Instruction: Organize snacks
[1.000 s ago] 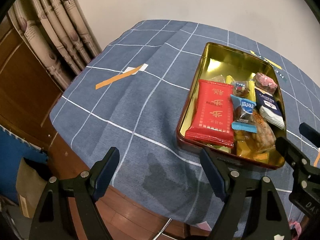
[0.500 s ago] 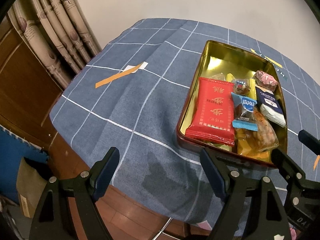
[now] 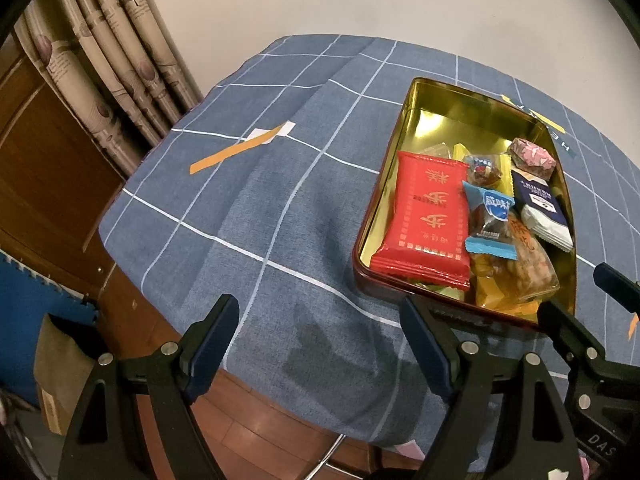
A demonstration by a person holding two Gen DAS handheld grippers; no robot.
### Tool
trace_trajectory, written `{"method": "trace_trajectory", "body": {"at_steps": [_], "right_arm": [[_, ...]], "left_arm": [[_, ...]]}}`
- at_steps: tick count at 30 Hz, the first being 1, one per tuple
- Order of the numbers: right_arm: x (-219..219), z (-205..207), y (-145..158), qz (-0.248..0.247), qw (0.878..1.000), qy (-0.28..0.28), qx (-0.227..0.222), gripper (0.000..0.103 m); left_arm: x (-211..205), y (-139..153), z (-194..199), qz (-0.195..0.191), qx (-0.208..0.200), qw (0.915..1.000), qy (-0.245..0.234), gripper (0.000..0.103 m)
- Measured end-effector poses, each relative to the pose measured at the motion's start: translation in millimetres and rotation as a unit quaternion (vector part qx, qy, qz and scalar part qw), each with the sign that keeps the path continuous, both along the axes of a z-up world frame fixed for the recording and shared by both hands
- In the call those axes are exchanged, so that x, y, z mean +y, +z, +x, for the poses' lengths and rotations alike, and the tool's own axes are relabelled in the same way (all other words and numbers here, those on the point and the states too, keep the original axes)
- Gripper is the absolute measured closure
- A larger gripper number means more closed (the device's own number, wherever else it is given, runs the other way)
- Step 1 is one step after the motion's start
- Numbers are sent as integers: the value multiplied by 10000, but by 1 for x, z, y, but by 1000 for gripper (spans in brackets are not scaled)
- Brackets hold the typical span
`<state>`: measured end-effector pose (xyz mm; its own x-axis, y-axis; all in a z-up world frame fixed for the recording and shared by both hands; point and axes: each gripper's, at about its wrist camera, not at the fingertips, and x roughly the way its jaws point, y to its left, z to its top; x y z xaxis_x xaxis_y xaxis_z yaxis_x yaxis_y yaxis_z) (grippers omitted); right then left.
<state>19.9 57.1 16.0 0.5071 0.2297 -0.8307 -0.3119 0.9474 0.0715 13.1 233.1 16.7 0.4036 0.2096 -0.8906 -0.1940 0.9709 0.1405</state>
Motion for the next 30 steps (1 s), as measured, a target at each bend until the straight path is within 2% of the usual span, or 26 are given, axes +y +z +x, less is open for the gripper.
{"method": "trace_trajectory", "body": {"at_steps": [12, 30], "right_arm": [[-1, 1, -2, 20, 10000, -13, 84, 19], [5, -1, -5, -34, 9999, 85, 118, 19]], "left_arm": [[3, -2, 0, -150, 52, 9999, 43, 23], [2, -3, 1, -90, 54, 9999, 25, 23]]}}
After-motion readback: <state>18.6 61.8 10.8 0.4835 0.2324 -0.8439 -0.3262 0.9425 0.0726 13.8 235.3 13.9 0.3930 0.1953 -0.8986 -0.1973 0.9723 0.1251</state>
